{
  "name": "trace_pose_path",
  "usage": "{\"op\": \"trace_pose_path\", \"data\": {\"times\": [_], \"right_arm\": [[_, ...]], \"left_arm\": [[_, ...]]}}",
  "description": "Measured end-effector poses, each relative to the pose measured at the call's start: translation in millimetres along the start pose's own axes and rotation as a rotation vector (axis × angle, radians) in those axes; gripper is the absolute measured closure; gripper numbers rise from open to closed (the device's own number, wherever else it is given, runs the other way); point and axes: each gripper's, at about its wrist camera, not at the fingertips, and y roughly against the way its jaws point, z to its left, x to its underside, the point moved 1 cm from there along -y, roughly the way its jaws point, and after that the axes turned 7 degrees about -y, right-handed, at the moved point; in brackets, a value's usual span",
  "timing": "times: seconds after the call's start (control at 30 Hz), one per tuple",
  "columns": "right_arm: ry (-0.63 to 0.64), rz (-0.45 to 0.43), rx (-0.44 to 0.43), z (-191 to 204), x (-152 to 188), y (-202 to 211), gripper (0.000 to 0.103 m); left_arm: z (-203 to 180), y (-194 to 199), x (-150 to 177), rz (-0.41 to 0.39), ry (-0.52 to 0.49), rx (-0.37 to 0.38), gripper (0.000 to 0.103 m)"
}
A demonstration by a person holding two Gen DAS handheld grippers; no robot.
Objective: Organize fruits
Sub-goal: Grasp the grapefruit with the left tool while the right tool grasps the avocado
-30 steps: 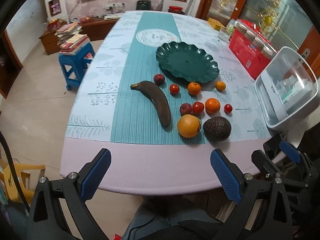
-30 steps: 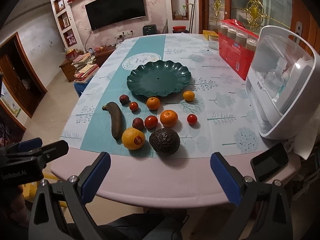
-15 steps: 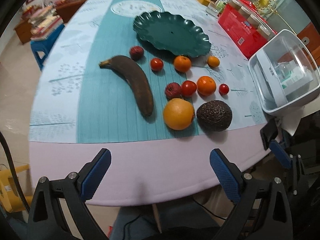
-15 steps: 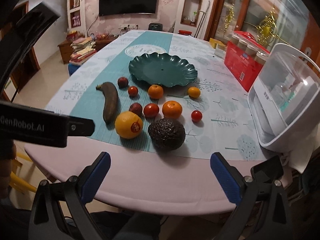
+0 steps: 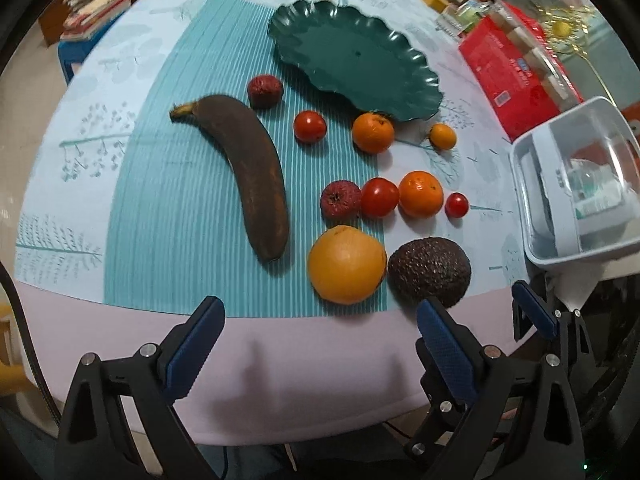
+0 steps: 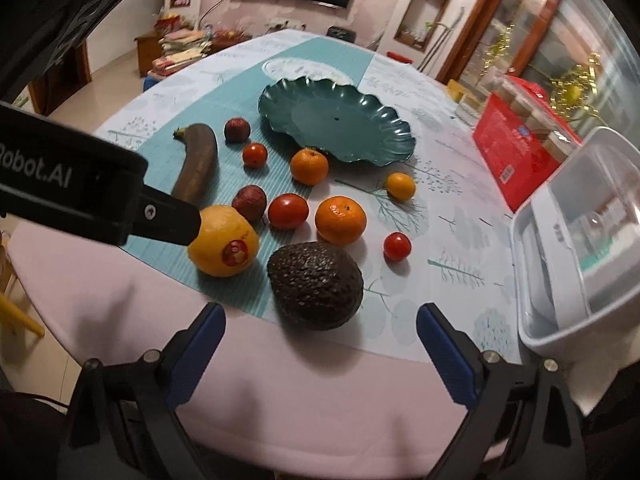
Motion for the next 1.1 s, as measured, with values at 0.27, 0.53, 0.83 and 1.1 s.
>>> {"op": "trace_pose_path", "data": {"times": [0.27,0.53,0.83,1.1], "right_arm": [[0.129,0.071,-0.179,-12.2,-12.7,-38.6,0.023],[0.239,0.127,-0.292,-20.0,-15.5,-63.4,0.028],[0.231,0.120,-0.406,-19.9,-9.6,-68.9,0.039],[0.107,0.133,-0.417,-32.1,-2.3,-62.8,0.040]], "left_arm": [[-6.4,-40.3,-13.1,0.084,0.129,-0.022,0.014],[-14.5,-58.9,-19.3,0.082,0.246,-0.049,0.022],[-12.3,-65.5,-18.4,0.042,0.314,-0.057,0.028],[-13.5,-62.7,-14.4,0.041,0.240,-0.097,0.038]]}}
